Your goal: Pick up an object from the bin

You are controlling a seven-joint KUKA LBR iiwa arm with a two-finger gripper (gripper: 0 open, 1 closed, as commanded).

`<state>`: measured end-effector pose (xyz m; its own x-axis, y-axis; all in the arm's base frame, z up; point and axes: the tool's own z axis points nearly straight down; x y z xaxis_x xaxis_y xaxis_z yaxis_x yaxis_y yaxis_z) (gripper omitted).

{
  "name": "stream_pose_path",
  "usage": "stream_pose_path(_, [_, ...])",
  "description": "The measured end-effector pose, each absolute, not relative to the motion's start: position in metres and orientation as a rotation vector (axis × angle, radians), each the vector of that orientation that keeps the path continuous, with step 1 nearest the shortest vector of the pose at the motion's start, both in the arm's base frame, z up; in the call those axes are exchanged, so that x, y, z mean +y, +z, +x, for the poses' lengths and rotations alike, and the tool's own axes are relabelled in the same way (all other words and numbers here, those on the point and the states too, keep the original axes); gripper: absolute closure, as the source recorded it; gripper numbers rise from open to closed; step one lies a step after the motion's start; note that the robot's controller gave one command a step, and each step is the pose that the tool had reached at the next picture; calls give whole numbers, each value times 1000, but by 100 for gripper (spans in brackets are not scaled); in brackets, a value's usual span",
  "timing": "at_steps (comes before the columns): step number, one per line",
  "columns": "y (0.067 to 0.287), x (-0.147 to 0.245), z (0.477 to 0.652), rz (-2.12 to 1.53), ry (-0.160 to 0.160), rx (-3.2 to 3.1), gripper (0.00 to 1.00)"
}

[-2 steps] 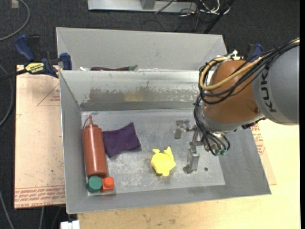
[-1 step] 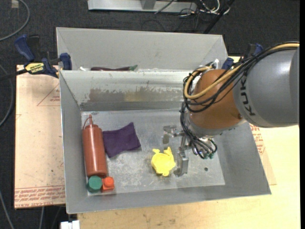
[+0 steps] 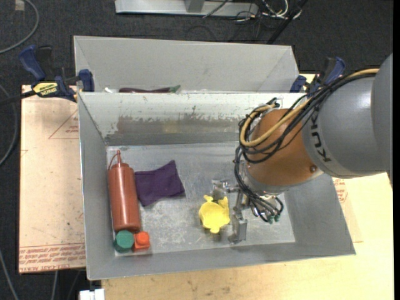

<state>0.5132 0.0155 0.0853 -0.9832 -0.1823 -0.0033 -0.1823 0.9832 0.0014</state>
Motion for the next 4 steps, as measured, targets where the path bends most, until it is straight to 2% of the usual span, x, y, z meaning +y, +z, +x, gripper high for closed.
stream_pose_path(1, [70,54,523,-1003,3,2970,100])
stream_pose_path(2, [70,54,523,-1003,3,2971,100])
stream_pose_path(3, [188,56,529,-1014,5,2963,100])
stream_pose_path(4, [188,56,529,-1014,5,2964,100])
